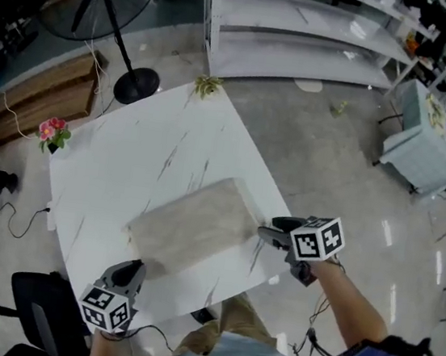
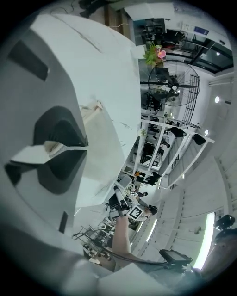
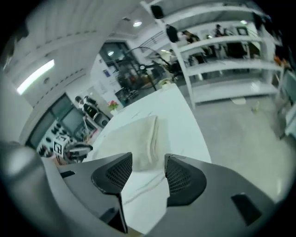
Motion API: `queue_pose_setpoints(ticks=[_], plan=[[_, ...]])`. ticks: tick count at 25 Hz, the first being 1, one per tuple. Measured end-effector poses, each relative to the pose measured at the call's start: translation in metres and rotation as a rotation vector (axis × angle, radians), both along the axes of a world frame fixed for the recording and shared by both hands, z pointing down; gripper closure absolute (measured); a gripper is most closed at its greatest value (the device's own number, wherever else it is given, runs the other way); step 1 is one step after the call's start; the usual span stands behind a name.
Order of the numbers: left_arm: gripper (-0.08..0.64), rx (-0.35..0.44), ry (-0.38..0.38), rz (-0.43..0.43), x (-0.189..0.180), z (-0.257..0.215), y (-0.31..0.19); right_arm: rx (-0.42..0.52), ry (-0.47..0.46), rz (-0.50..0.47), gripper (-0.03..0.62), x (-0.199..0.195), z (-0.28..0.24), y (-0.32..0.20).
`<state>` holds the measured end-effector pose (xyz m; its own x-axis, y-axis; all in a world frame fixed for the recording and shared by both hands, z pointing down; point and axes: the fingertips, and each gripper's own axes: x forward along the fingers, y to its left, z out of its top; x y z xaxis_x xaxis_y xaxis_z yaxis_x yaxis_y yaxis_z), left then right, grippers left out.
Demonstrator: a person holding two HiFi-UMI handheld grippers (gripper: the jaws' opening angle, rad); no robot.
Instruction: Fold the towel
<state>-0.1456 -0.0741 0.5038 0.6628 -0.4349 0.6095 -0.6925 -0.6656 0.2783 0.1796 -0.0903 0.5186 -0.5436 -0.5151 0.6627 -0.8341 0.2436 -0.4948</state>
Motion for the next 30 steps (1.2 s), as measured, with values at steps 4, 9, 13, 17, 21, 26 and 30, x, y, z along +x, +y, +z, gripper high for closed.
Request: queue_pose_setpoints(ticks=[4,9,13,17,21,26,30], plan=[[0.537,0.027,0.020,-0.009,-0.002,-0.014,0.003,-0.162,-0.185,0.149,0.324,-0.007,0.021,0.019],[0.535,0.052,0.037,-0.009,0.004,-0.041,0.007,-0.260,-0.498,0.347,0.295,-0.028,0.016,-0.001],[0.535,0.076,0.068,-0.024,0.005,-0.053,0.013,-0.260,-0.543,0.520,0.422,-0.016,0.029,-0.014],[0.535,0.083,0.073,-0.063,-0.007,-0.061,0.019,-0.169,-0.483,0.519,0.517,-0.013,0.017,-0.013],[0.537,0.100,0.082,-0.112,-0.024,-0.067,0.027,-0.042,-0.413,0.419,0.526,-0.021,-0.023,-0.025],[0.537,0.135,0.094,-0.175,-0.046,-0.081,0.046,0.113,-0.276,0.197,0.529,-0.063,-0.080,-0.041],[0.537,0.172,0.116,-0.228,-0.065,-0.088,0.065,0.251,-0.119,-0.036,0.530,-0.111,-0.112,-0.046]])
